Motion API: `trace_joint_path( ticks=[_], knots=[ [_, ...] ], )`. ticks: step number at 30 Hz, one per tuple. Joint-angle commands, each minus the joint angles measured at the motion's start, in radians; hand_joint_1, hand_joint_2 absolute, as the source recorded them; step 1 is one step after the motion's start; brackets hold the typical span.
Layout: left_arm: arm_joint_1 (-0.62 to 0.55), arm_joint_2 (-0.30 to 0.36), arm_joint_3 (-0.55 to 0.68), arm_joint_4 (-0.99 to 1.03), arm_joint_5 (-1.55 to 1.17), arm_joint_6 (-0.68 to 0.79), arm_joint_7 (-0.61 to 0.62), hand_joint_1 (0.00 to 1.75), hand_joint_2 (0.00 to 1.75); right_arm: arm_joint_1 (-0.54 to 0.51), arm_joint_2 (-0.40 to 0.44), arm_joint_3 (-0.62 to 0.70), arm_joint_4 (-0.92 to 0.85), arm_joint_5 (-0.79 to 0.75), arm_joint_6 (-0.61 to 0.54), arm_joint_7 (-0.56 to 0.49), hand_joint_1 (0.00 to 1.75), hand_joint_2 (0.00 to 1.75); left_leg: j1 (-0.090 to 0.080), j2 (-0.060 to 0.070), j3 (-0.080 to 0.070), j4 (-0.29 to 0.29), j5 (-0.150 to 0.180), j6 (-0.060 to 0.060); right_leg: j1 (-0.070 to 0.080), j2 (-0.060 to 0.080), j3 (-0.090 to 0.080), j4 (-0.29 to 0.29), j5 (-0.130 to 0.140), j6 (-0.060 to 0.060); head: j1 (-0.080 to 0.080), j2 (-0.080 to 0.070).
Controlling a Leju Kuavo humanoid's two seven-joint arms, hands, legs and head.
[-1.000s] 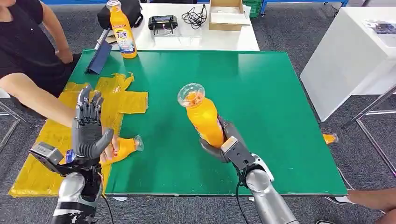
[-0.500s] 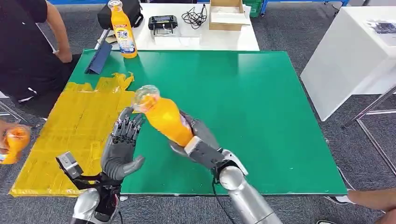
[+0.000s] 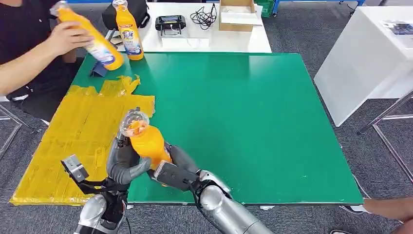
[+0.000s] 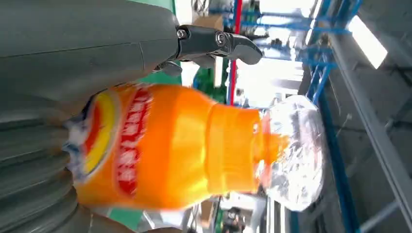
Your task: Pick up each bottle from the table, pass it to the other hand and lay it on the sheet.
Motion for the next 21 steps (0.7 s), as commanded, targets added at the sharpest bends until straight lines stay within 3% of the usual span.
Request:
trace_joint_path(
  ticks=[1,7,8,21],
  knots=[
    [-0.089,-0.011,-0.051,0.103,-0.046,0.035,0.013,0.00,1.75,-0.086,0.003,0.301,0.079,-0.071,-0.016,0.022,1.75,1.75,-0.004,-0.005,0.003,-0.004,0.002,0.003,-0.003,-0.006,0.003,-0.001,-0.001,0.002,0.000,0.000],
    [-0.140,0.027,-0.088,0.169,-0.214,0.117,0.028,0.02,1.75,-0.113,0.003,0.371,0.038,-0.115,-0.034,0.037,1.75,1.75,-0.002,-0.004,0.002,-0.002,0.001,0.002,-0.002,-0.004,0.002,0.000,-0.001,0.001,0.000,0.000],
    [-0.151,0.038,-0.090,0.197,-0.227,0.110,0.026,1.69,1.75,-0.119,0.003,0.371,0.042,-0.117,-0.034,0.037,1.75,1.75,-0.003,-0.005,0.002,-0.003,0.002,0.003,-0.003,-0.006,0.002,0.000,-0.001,0.002,0.001,0.000],
    [-0.145,0.054,-0.098,0.224,-0.248,0.051,0.004,1.75,1.75,-0.128,0.003,0.354,0.064,-0.128,-0.036,0.014,1.75,1.75,-0.002,-0.003,0.002,-0.002,0.001,0.002,-0.002,-0.004,0.002,0.000,-0.001,0.001,0.001,0.000]
  ],
)
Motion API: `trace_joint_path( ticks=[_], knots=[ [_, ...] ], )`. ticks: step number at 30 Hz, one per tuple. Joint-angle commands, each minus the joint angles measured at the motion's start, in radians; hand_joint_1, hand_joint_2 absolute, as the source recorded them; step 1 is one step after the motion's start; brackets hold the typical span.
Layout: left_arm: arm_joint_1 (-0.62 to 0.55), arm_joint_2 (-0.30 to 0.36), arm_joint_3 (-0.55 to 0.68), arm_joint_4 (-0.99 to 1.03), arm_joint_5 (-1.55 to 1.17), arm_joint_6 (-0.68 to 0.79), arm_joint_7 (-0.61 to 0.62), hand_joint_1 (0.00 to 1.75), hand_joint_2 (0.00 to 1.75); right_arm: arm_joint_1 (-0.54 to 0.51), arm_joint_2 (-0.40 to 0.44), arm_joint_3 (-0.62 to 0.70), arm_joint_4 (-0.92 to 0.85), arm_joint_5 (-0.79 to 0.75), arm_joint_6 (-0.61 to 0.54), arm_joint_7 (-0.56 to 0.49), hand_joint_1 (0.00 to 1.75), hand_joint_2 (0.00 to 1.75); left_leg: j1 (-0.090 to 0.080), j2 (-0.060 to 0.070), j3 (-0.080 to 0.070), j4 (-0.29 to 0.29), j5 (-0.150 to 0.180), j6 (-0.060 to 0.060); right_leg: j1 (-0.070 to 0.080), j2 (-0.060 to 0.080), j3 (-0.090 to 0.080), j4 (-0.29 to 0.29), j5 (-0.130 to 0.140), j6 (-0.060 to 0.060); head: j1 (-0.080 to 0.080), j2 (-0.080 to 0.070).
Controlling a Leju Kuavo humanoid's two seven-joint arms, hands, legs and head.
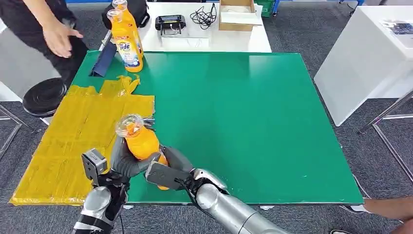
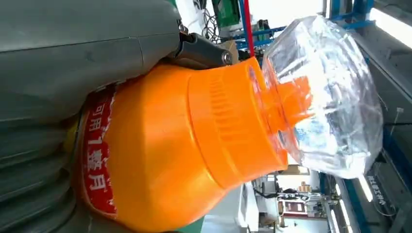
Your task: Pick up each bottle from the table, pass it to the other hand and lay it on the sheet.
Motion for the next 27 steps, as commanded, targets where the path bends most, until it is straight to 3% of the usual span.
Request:
trace_joint_path(
  ticks=[1,9,10,15,16,18,20,22,23,27],
  knots=[
    [-0.073,0.019,-0.084,0.136,-0.015,-0.054,0.003,1.75,1.75,-0.039,0.018,0.140,0.016,0.009,0.009,-0.047,1.75,1.75,-0.003,-0.004,0.003,-0.003,0.001,0.003,-0.003,-0.004,0.003,-0.001,-0.001,0.002,0.000,0.000],
    [-0.031,0.010,-0.053,0.058,-0.065,-0.015,-0.038,1.75,1.75,-0.026,0.018,-0.017,-0.009,0.094,-0.069,-0.099,1.75,1.75,-0.002,-0.002,0.001,-0.002,0.000,0.002,-0.002,-0.003,0.001,0.000,-0.001,0.001,0.001,0.000],
    [-0.025,0.011,-0.049,0.041,-0.072,-0.010,-0.037,1.75,1.75,-0.020,0.018,-0.053,-0.017,0.117,-0.060,-0.100,0.00,1.75,-0.002,-0.002,0.001,-0.001,0.000,0.002,-0.002,-0.002,0.001,0.000,-0.001,0.002,0.000,0.000],
    [-0.014,0.011,-0.017,-0.039,-0.241,0.152,-0.086,1.75,1.75,0.014,-0.016,-0.200,-0.096,0.221,-0.040,-0.106,0.00,1.75,-0.003,-0.003,0.002,-0.002,0.000,0.003,-0.003,-0.003,0.002,0.001,-0.001,0.002,0.001,0.000],
    [-0.009,0.004,0.005,-0.073,-0.350,0.269,-0.108,1.75,1.75,0.026,-0.041,-0.228,-0.143,0.256,-0.050,-0.102,0.00,0.00,-0.002,-0.002,0.000,-0.001,0.000,0.002,-0.002,-0.003,0.000,0.001,-0.001,0.002,0.000,0.000],
    [0.000,0.008,0.019,-0.106,-0.388,0.311,-0.109,1.75,1.75,0.040,-0.066,-0.253,-0.197,0.268,-0.031,-0.096,0.00,0.00,-0.002,-0.004,0.000,-0.001,0.000,0.003,-0.002,-0.004,0.001,0.001,-0.001,0.002,0.000,0.000],
    [0.009,0.008,0.055,-0.120,-0.547,0.473,-0.122,1.75,1.75,0.068,-0.095,-0.297,-0.271,0.282,-0.027,-0.104,0.00,0.00,-0.004,-0.006,0.002,-0.003,0.001,0.004,-0.004,-0.006,0.003,0.000,-0.001,0.003,0.000,0.000],
    [0.014,0.010,0.075,-0.121,-0.603,0.538,-0.129,1.75,1.75,0.084,-0.113,-0.312,-0.320,0.284,-0.018,-0.115,0.00,0.00,-0.001,-0.002,0.000,-0.001,0.000,0.002,-0.001,-0.003,0.001,0.000,0.000,0.001,0.000,0.000],
    [0.019,0.011,0.093,-0.111,-0.723,0.658,-0.129,1.75,1.75,0.108,-0.128,-0.333,-0.378,0.276,-0.022,-0.143,0.00,0.00,-0.003,-0.004,0.002,-0.003,0.001,0.003,-0.003,-0.004,0.002,-0.001,-0.001,0.002,0.000,0.000],
    [0.029,0.016,0.121,-0.072,-0.892,0.821,-0.101,1.75,1.75,0.150,-0.165,-0.348,-0.495,0.268,-0.021,-0.153,0.00,0.00,-0.002,-0.004,0.001,-0.002,0.001,0.002,-0.002,-0.004,0.002,-0.001,-0.001,0.002,0.000,0.000]
  ],
)
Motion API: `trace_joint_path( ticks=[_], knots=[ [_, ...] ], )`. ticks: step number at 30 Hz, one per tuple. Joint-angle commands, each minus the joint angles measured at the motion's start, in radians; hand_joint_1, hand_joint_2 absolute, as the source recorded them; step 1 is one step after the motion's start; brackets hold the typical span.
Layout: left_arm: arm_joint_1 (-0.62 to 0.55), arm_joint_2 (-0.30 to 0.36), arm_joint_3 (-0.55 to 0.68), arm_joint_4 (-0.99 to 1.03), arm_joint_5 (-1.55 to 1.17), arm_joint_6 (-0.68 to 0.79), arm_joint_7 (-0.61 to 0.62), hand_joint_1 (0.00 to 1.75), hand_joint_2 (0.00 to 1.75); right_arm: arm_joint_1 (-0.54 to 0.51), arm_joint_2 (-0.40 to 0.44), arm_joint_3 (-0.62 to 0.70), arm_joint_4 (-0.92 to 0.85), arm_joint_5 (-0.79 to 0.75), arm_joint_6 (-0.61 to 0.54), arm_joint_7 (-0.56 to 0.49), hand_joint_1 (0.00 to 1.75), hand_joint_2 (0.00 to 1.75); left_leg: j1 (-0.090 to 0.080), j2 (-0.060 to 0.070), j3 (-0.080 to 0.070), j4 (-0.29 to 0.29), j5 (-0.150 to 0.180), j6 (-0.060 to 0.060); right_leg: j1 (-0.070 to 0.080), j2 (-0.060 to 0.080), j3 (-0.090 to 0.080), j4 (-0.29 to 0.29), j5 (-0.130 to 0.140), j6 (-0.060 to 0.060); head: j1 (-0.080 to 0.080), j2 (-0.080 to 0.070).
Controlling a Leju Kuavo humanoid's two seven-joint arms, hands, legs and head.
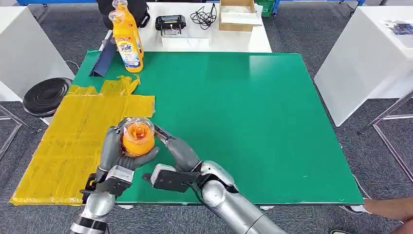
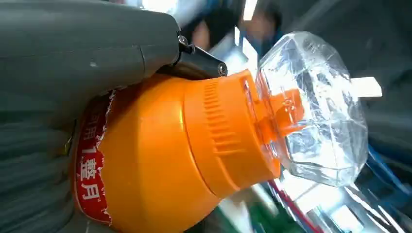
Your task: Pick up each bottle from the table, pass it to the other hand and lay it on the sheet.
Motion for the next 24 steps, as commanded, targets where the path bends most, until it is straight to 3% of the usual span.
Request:
trace_joint_path(
  ticks=[1,5,9,11,14,17,23,24],
  knots=[
    [0.004,0.001,0.102,0.055,-0.320,0.319,0.043,1.75,1.75,0.084,-0.130,-0.105,-0.313,-0.020,0.009,-0.041,0.00,0.00,-0.003,-0.005,0.004,-0.004,0.001,0.003,-0.003,-0.005,0.004,-0.002,-0.001,0.002,0.000,0.000],
    [-0.025,-0.020,0.188,0.138,-0.477,0.361,0.082,1.75,1.75,0.107,-0.150,-0.110,-0.385,-0.034,0.002,-0.058,0.00,0.00,-0.004,-0.006,0.005,-0.005,0.002,0.004,-0.004,-0.007,0.005,-0.002,-0.001,0.003,0.000,0.000],
    [-0.032,-0.021,0.200,0.151,-0.470,0.361,0.069,1.75,1.75,0.109,-0.153,-0.109,-0.395,-0.033,0.002,-0.057,0.00,0.00,-0.003,-0.004,0.003,-0.004,0.001,0.003,-0.003,-0.005,0.003,-0.002,-0.001,0.002,0.000,0.000],
    [-0.050,-0.046,0.267,0.184,-0.578,0.361,0.081,1.75,1.75,0.110,-0.154,-0.107,-0.402,-0.041,-0.004,-0.069,0.00,0.00,-0.004,-0.005,0.003,-0.004,0.002,0.003,-0.003,-0.006,0.003,-0.002,-0.001,0.002,0.000,0.000],
    [-0.102,-0.031,0.357,0.329,-0.772,0.361,0.122,1.75,1.75,0.104,-0.172,-0.094,-0.428,-0.061,0.001,-0.077,0.00,0.00,-0.003,-0.004,0.004,-0.004,0.002,0.003,-0.003,-0.005,0.003,-0.002,0.000,0.002,0.000,0.000],
    [-0.135,0.010,0.304,0.504,-0.932,0.361,0.229,1.75,1.75,0.118,-0.176,-0.091,-0.457,-0.086,0.010,-0.114,0.00,0.00,-0.004,-0.003,0.005,-0.005,0.002,0.003,-0.003,-0.004,0.004,-0.002,0.000,0.002,0.000,0.000],
    [-0.135,0.010,0.304,0.504,-0.932,0.361,0.229,1.75,1.75,0.118,-0.176,-0.091,-0.457,-0.086,0.010,-0.114,0.00,0.00,-0.006,-0.006,0.007,-0.008,0.002,0.004,-0.005,-0.007,0.006,-0.003,-0.001,0.003,0.000,0.000],
    [-0.144,0.017,0.276,0.489,-0.975,0.284,0.273,1.75,1.75,0.126,-0.183,-0.099,-0.473,-0.087,0.008,-0.123,0.00,0.00,-0.003,-0.004,0.003,-0.003,0.001,0.002,-0.002,-0.004,0.003,-0.001,-0.001,0.002,0.000,0.000]
  ],
)
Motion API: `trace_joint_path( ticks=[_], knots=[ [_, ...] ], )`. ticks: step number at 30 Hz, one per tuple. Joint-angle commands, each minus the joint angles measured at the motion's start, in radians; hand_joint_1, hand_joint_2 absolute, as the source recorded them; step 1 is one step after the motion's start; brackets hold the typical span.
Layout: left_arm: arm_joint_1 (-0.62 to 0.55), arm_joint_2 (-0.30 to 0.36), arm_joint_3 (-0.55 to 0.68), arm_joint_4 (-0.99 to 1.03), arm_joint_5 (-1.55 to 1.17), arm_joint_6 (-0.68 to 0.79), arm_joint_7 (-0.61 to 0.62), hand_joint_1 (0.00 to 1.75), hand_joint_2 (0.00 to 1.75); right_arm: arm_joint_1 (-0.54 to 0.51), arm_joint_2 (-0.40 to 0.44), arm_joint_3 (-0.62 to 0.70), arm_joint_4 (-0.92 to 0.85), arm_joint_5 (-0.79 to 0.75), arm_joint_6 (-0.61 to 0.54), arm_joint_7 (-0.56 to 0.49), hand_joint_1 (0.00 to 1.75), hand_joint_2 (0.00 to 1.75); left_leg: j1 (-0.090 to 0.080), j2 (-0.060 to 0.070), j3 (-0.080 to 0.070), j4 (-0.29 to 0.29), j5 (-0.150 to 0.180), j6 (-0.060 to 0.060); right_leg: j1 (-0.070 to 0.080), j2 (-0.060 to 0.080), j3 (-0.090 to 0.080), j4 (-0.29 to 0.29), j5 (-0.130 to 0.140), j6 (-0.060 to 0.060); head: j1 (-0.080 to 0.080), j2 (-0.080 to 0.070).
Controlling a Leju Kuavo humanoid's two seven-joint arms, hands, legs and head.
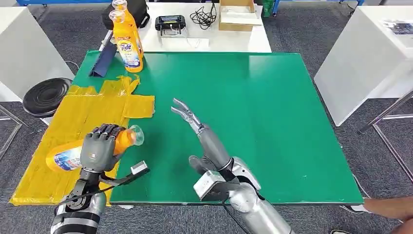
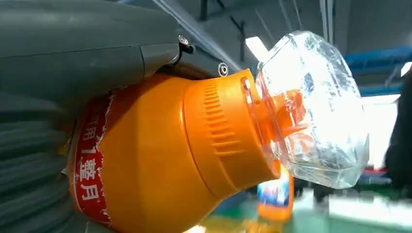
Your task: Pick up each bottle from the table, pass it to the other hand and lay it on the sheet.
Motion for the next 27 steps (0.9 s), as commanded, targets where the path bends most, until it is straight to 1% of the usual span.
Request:
trace_joint_path(
  ticks=[1,2,3,4,5,6,7,8,9,10,12,13,14,16,17,18,19,22,24,26,27],
  knots=[
    [-0.080,0.068,-0.122,0.313,-0.064,0.002,0.150,1.75,1.75,-0.003,-0.055,0.017,-0.038,-0.003,-0.001,-0.011,0.00,0.00,-0.003,-0.005,0.005,-0.005,0.001,0.003,-0.003,-0.005,0.005,-0.002,-0.001,0.003,0.000,0.000],
    [-0.082,0.101,-0.201,0.336,-0.064,0.002,0.210,1.75,1.75,-0.006,-0.057,0.021,-0.036,-0.003,0.001,-0.009,0.00,0.00,-0.003,-0.005,0.003,-0.003,0.001,0.003,-0.002,-0.005,0.004,-0.001,-0.001,0.002,0.000,0.000],
    [-0.082,0.114,-0.248,0.356,-0.064,0.002,0.238,1.75,1.75,-0.010,-0.057,0.024,-0.031,-0.001,0.002,-0.006,0.00,0.00,-0.003,-0.004,0.003,-0.004,0.001,0.002,-0.002,-0.004,0.004,-0.002,-0.001,0.002,0.000,0.000],
    [-0.090,0.131,-0.323,0.393,-0.064,0.002,0.284,1.75,1.75,-0.016,-0.055,0.026,-0.022,-0.001,0.004,-0.004,0.00,0.00,-0.004,-0.005,0.005,-0.005,0.002,0.003,-0.003,-0.006,0.005,-0.002,-0.001,0.002,0.000,0.000],
    [-0.090,0.131,-0.323,0.393,-0.064,0.002,0.284,1.75,1.75,-0.016,-0.055,0.026,-0.022,-0.001,0.004,-0.004,0.00,0.00,-0.005,-0.007,0.006,-0.007,0.002,0.004,-0.005,-0.007,0.006,-0.003,-0.001,0.003,0.000,0.000],
    [-0.093,0.149,-0.379,0.405,-0.064,0.002,0.311,1.75,1.75,-0.022,-0.052,0.028,-0.012,0.001,0.007,0.000,0.00,0.00,-0.004,-0.007,0.004,-0.004,0.002,0.003,-0.004,-0.007,0.004,-0.001,-0.001,0.002,0.000,0.000],
    [-0.093,0.149,-0.379,0.405,-0.064,0.002,0.311,1.75,1.75,-0.022,-0.052,0.028,-0.012,0.001,0.007,0.000,0.00,0.00,-0.004,-0.006,0.004,-0.004,0.002,0.003,-0.004,-0.007,0.004,-0.002,-0.001,0.002,0.000,0.000],
    [-0.079,0.130,-0.364,0.375,-0.064,0.002,0.300,1.75,1.75,-0.026,-0.049,0.028,-0.005,0.001,0.008,0.002,0.00,0.00,-0.003,-0.003,0.002,-0.003,0.001,0.002,-0.002,-0.004,0.002,-0.001,0.000,0.001,0.000,0.000],
    [-0.065,0.120,-0.359,0.336,-0.052,0.002,0.277,0.00,1.75,-0.028,-0.048,0.029,-0.002,0.001,0.008,0.002,0.00,0.00,-0.005,-0.005,0.005,-0.006,0.002,0.003,-0.004,-0.006,0.005,-0.002,-0.001,0.002,0.000,0.000],
    [-0.052,0.104,-0.331,0.312,-0.050,0.002,0.256,0.00,1.75,-0.028,-0.048,0.029,-0.001,0.001,0.008,0.002,0.00,0.00,-0.005,-0.005,0.005,-0.005,0.002,0.003,-0.004,-0.006,0.005,-0.002,-0.001,0.002,0.000,0.000],
    [-0.028,0.090,-0.312,0.254,-0.042,0.002,0.207,0.00,1.75,-0.025,-0.048,0.029,-0.004,0.001,0.008,0.002,0.00,0.00,-0.006,-0.004,0.006,-0.006,0.001,0.004,-0.005,-0.005,0.005,-0.002,-0.001,0.003,0.000,0.000],
    [-0.007,0.084,-0.305,0.206,-0.020,0.002,0.160,0.00,1.75,-0.025,-0.048,0.031,-0.004,0.002,0.009,0.003,0.00,0.00,-0.005,-0.003,0.005,-0.006,0.001,0.004,-0.005,-0.004,0.005,-0.002,-0.001,0.003,0.000,0.000],
    [-0.002,0.081,-0.301,0.198,-0.019,0.002,0.151,0.00,1.75,-0.026,-0.047,0.032,-0.003,0.003,0.009,0.005,0.00,0.00,-0.003,-0.001,0.002,-0.002,0.000,0.003,-0.002,-0.001,0.002,-0.001,0.000,0.002,0.000,0.000],
    [0.002,0.074,-0.290,0.202,-0.020,0.002,0.122,0.00,1.75,-0.034,-0.041,0.035,0.009,0.006,0.013,0.011,0.00,0.00,-0.003,-0.002,0.002,-0.002,0.000,0.003,-0.003,-0.003,0.002,-0.001,-0.001,0.002,0.000,0.000],
    [-0.002,0.080,-0.282,0.231,0.003,0.002,0.088,0.00,0.00,-0.036,-0.039,0.036,0.015,0.005,0.016,0.014,0.00,0.00,-0.006,-0.004,0.007,-0.007,0.001,0.005,-0.006,-0.005,0.006,-0.003,-0.002,0.004,0.000,0.000],
    [-0.004,0.076,-0.279,0.226,-0.009,0.002,0.090,0.00,0.00,-0.038,-0.038,0.036,0.018,0.005,0.016,0.014,0.00,0.00,-0.003,-0.001,0.001,-0.002,0.000,0.002,-0.002,-0.001,0.001,0.000,-0.001,0.001,0.000,0.000],
    [-0.008,0.076,-0.280,0.248,0.006,0.002,0.075,0.00,0.00,-0.038,-0.037,0.037,0.019,0.005,0.018,0.014,0.00,0.00,-0.004,-0.001,0.004,-0.004,0.000,0.003,-0.004,-0.002,0.003,-0.001,-0.001,0.002,0.000,0.000],
    [-0.007,0.082,-0.268,0.254,0.053,0.002,0.039,0.00,0.00,-0.037,-0.040,0.042,0.021,0.010,0.022,0.015,0.00,0.00,-0.002,-0.001,0.000,-0.002,0.000,0.002,-0.002,-0.002,0.001,-0.001,0.000,0.001,0.000,0.000],
    [-0.009,0.085,-0.251,0.266,0.077,0.002,0.017,0.00,0.00,-0.037,-0.045,0.046,0.025,0.018,0.022,0.016,0.00,0.00,-0.004,-0.002,0.003,-0.004,0.001,0.003,-0.004,-0.003,0.003,-0.002,0.000,0.002,0.000,0.000],
    [-0.022,0.095,-0.240,0.304,0.067,0.002,0.016,0.00,0.00,-0.037,-0.045,0.042,0.029,0.019,0.022,0.016,0.00,0.00,-0.002,-0.001,0.001,-0.002,0.000,0.002,-0.002,-0.002,0.002,-0.001,0.000,0.001,0.000,0.000],
    [-0.031,0.098,-0.231,0.316,0.072,0.002,0.019,0.00,0.00,-0.037,-0.045,0.040,0.031,0.022,0.022,0.016,0.00,0.00,-0.004,-0.002,0.003,-0.005,0.001,0.003,-0.004,-0.002,0.003,-0.002,0.000,0.002,0.000,0.000]
  ],
)
